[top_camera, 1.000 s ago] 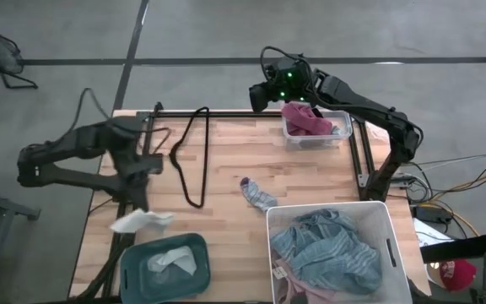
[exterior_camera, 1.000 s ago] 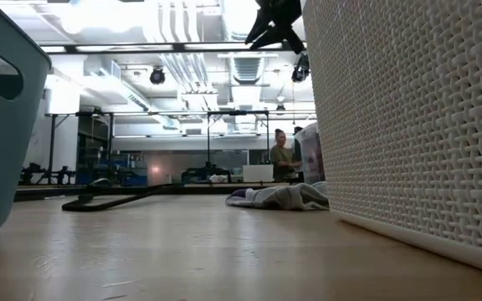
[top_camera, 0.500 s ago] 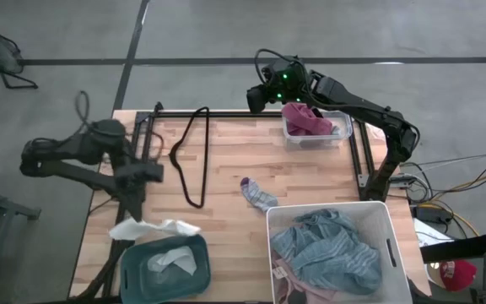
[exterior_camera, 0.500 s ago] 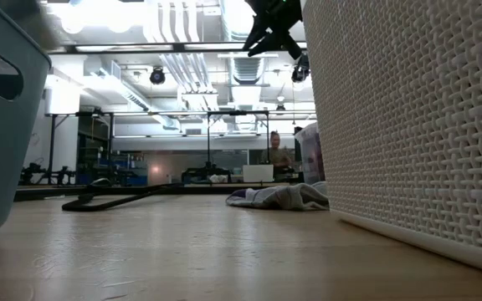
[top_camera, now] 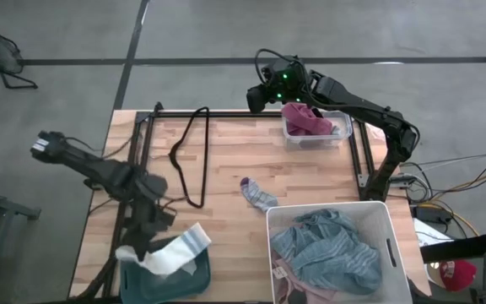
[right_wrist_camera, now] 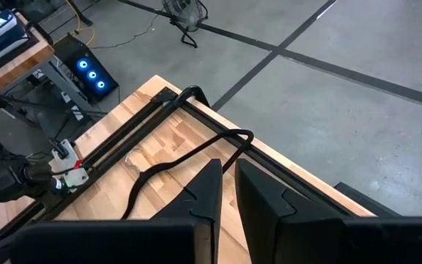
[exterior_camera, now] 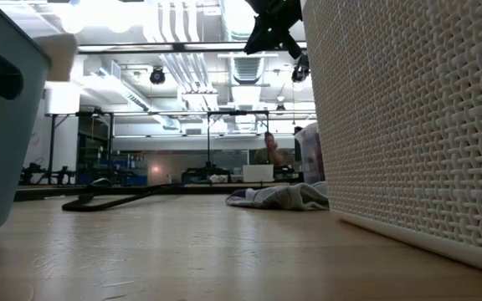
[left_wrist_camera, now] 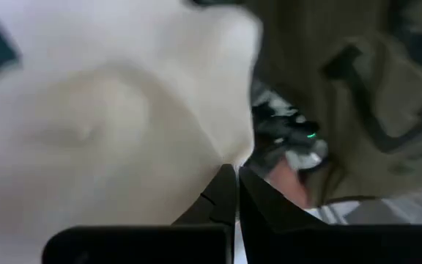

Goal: Pick & Place Cloths
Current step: Put the white blue sock into the blue bin, then put the grey sock into the blue bin

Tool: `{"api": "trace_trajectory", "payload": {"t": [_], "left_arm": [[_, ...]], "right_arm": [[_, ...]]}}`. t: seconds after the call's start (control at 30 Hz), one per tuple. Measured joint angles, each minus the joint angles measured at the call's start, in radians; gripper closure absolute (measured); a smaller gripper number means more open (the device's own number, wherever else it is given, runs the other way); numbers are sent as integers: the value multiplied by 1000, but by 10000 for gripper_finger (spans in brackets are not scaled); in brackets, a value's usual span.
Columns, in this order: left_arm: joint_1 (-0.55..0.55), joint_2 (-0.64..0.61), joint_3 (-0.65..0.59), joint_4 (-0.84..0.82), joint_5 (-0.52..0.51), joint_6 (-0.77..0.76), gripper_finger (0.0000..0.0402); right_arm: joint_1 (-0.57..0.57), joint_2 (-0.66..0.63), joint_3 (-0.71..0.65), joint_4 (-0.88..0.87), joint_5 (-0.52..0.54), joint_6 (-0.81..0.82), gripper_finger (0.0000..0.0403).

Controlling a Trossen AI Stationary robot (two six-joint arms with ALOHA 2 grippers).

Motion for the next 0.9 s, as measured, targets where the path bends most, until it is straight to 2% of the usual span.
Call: {"api": "trace_trajectory", "payload": {"t": [0.1, 0.23, 0.4, 0.67, 0.9], "left_arm": [[-20, -8, -74, 12, 16, 27, 396], [-17, -3, -176, 19, -84, 80, 380], [-13, -6, -265, 49, -70, 97, 358], [4, -6, -280, 111, -145, 152, 304], [97, -6, -280, 239, -215, 214, 246]], "right_arm": [[0, 0, 0, -1, 0, 0, 364], [0, 0, 0, -1, 0, 0, 357], [0, 0, 0, -3, 0, 2, 342], [0, 0, 0, -3, -1, 4, 320], [0, 0, 0, -3, -1, 5, 308]]}}
